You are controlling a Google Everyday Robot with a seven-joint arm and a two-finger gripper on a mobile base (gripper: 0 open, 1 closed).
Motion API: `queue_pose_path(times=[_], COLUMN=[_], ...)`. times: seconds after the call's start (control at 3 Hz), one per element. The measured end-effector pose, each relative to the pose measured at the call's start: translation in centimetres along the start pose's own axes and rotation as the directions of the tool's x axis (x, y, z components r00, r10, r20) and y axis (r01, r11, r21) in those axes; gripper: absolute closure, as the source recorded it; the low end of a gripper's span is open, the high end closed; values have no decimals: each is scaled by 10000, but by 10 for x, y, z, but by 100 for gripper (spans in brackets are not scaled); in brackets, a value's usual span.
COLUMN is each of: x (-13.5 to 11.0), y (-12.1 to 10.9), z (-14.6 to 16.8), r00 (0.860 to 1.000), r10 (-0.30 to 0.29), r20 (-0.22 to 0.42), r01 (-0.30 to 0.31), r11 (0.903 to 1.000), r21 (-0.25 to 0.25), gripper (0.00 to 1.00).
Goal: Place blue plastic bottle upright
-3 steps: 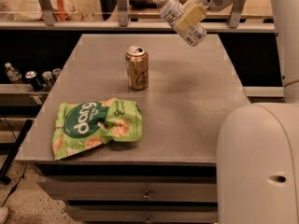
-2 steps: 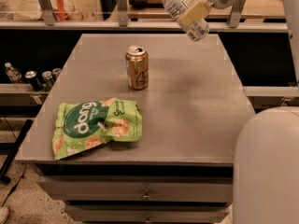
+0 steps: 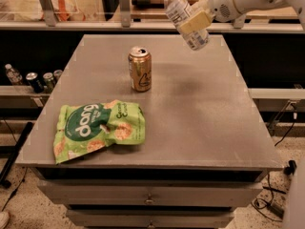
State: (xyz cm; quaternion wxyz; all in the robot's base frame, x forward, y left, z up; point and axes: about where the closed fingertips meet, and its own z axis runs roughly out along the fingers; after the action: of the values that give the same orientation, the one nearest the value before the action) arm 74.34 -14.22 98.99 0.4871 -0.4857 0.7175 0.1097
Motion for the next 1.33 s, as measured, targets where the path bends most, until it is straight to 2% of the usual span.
queue_pose_path(times=[0.33, 0.67, 1.33], x=[6, 9, 13], y=[21, 30, 20], z=[10, 12, 8], r00=[9994, 9964, 9781], r10=[63, 58, 225], r20=[332, 844, 2068], r01=[-64, -73, -350], r11=[10000, 9998, 9978], r21=[28, 179, 570], gripper=[100, 100, 100])
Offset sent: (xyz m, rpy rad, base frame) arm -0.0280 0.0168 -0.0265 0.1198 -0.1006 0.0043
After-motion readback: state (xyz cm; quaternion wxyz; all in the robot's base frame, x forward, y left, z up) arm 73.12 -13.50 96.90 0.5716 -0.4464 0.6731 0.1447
